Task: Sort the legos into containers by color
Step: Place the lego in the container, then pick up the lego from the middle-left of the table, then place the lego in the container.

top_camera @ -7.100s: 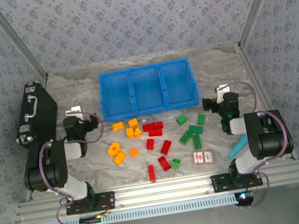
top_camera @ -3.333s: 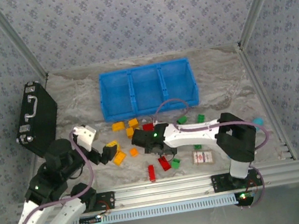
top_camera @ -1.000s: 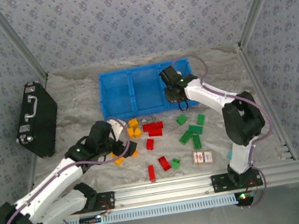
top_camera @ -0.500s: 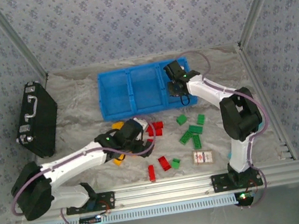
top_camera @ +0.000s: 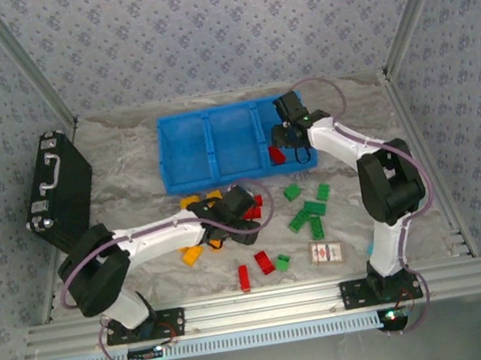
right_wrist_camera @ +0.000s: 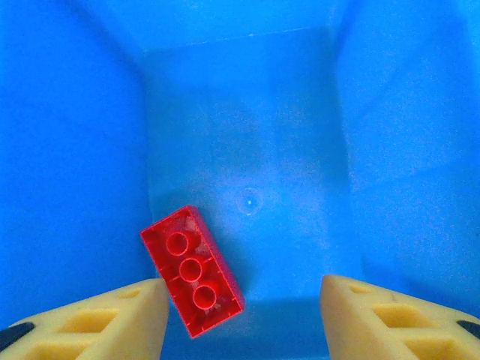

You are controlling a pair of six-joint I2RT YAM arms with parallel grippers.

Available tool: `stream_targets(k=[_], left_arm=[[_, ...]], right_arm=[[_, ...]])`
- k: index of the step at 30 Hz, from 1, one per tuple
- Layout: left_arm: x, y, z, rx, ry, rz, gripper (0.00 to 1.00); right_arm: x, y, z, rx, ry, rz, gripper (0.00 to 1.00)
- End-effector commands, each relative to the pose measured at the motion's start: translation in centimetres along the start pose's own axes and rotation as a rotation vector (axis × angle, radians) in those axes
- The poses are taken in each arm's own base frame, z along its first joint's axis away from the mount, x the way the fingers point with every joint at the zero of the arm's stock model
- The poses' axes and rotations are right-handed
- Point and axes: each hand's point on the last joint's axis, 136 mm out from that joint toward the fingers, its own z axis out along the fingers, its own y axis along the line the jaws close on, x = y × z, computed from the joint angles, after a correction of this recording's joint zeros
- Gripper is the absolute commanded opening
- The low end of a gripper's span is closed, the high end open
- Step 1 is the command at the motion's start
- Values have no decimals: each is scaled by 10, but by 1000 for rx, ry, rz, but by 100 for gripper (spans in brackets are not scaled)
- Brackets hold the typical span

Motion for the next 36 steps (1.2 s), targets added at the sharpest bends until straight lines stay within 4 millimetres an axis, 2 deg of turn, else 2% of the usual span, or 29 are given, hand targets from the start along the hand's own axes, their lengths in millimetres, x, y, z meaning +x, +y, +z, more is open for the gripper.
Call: stream_targets(k=[1, 8, 10, 13, 17, 21, 23, 26, 31, 34, 36], left_arm=[[0, -6, 2, -4, 26, -18, 78], [10, -9, 20, -19, 80, -40, 65], [12, -9, 26, -25, 91, -53, 62], [14, -10, 31, -28, 98, -65, 51], [11, -14, 30, -11, 101, -65, 34], [-4, -18, 18, 2, 71, -51, 28], [-23, -19, 5, -4, 29, -30, 28], [-63, -19, -18, -5, -42, -1, 27], [-141, -9, -52, 31, -199, -25, 26], [-181, -10, -56, 70, -265, -53, 25], [-207, -17, -54, 83, -301, -36, 25]], right_arm=[[-16, 4, -27, -42, -63, -17, 57], [-16, -6, -61, -51, -104, -29, 55], [-13, -13, -73, -34, -114, -30, 52], [-5, -27, -92, -23, -117, -7, 52], [23, -47, -109, 10, -83, 28, 52], [69, -60, -116, 13, -10, 85, 54], [105, -70, -114, 20, 55, 111, 57], [134, -84, -115, 45, 102, 141, 57], [159, -83, -126, -16, 98, 217, 58], [170, -78, -131, -48, 99, 232, 59], [179, -74, -135, -70, 91, 239, 59]])
